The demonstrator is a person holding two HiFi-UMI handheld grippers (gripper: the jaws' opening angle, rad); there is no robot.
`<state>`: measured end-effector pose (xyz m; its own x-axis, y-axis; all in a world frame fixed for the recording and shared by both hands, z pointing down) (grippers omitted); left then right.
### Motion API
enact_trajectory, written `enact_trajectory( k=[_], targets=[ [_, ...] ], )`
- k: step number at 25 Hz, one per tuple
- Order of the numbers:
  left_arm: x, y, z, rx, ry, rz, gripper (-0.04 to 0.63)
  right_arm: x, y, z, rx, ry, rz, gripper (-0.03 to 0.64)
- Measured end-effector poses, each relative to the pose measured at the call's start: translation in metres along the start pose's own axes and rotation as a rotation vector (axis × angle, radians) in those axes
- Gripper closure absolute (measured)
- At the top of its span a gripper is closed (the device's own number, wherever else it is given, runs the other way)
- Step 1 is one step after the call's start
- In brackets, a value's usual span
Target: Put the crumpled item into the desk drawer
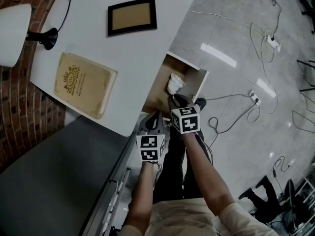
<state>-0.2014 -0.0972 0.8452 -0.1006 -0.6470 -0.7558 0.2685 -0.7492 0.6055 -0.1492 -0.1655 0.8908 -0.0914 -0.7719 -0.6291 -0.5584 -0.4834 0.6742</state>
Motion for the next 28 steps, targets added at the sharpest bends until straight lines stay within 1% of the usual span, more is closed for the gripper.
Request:
enact_trajectory(
  k=[3,9,14,19,25,28],
  targets=[
    [0.008,-0.016,-0.009,0.000,-0.004,0.006,0.578,0.001,-0.027,0.001,-0.010,-0.017,0.014,0.503],
    [0.037,-0.036,-0.025,-0.013,0.003,-0.023,0.578,0.019,-0.072,-0.003,-0.036,-0.041,0.001,0.503],
    [0.055,-0.054,-0.036,-0.024,0.024,-0.038,0.578,0.037,-0.110,0.003,-0.044,-0.039,-0.037,0.503],
    [0.060,-0.076,-0.053,-0.033,0.019,-0.011,0.578,0.053,-0.152,0.011,-0.053,-0.042,-0.068,0.503],
    [0.085,-0.117,-0.074,-0.065,0.036,-0.028,0.578,0.065,-0.195,0.037,-0.044,-0.024,-0.103,0.502],
    [0.099,-0.132,-0.082,-0.075,0.047,-0.051,0.578,0.074,-0.215,0.054,-0.017,-0.060,-0.122,0.502]
  ],
)
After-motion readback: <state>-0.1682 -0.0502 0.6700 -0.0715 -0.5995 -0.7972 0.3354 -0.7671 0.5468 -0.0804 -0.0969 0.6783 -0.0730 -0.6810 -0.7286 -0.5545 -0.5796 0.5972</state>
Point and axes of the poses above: the fingertips, and each gripper's own axes: y forward along the fingers, z to its left, x out of its top, the point moved 1 cm from there along -y, backward along the fingers, and after that the axes turned 11 degrees about -z, right-handed, at the moved point
